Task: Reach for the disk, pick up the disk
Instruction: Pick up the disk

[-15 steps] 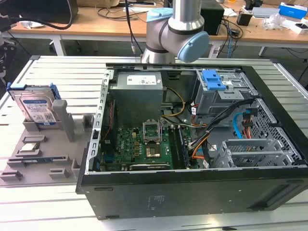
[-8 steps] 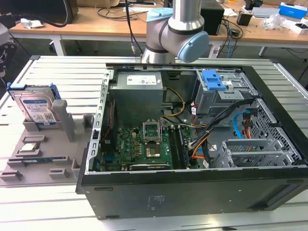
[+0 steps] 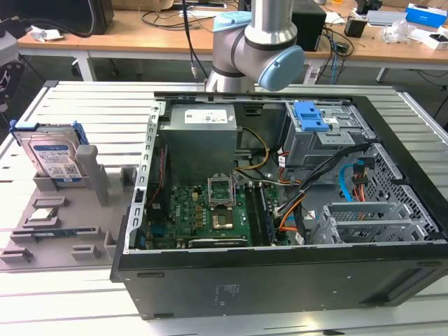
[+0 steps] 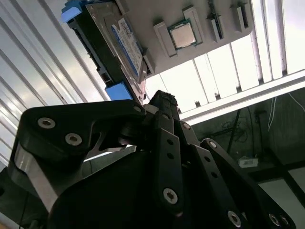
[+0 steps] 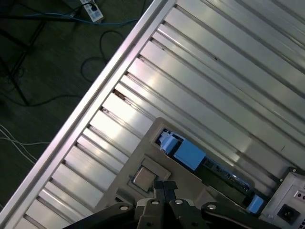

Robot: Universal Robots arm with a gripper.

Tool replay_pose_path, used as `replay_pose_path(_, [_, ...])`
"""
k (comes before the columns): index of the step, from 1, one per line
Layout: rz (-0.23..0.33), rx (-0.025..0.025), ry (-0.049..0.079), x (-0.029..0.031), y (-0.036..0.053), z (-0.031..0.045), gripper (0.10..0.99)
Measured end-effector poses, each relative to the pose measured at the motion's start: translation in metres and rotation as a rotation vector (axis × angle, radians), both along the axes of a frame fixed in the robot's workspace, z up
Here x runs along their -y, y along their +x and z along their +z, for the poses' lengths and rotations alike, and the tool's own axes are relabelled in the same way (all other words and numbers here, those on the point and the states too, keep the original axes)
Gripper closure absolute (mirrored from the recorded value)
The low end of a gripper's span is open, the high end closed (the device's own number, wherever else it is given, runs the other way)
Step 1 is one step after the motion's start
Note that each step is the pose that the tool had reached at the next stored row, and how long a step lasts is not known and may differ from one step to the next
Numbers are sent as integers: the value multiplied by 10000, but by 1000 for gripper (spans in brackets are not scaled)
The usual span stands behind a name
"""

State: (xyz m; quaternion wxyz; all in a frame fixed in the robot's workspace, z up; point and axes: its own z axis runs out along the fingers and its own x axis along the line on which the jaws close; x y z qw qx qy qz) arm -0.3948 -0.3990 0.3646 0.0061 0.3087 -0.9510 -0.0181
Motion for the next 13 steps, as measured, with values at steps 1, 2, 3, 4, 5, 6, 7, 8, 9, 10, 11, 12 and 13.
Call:
replay_pose_path(1, [76, 0, 0, 0, 0, 0, 980])
replay_pose_path(2, [160, 0, 0, 0, 0, 0, 980])
replay_pose_path(3, [293, 0, 0, 0, 0, 0, 980])
replay_pose_path(4, [387, 0, 0, 0, 0, 0, 980])
replay_pose_path(5, [480, 0, 0, 0, 0, 0, 980])
replay_pose_path(6, [593, 0, 0, 0, 0, 0, 980])
replay_pose_path(7, [742, 0, 0, 0, 0, 0, 980])
replay_pose_path(8, [871, 0, 0, 0, 0, 0, 980])
replay_pose_path(9, [966, 0, 1, 0, 0, 0, 980])
replay_pose_path(10, [1055, 0, 0, 0, 0, 0, 980])
replay_pose_path(11, [1154, 0, 0, 0, 0, 0, 980])
replay_pose_path(12, [1236, 0, 0, 0, 0, 0, 980])
replay_pose_path(13, [1422, 0, 0, 0, 0, 0, 980])
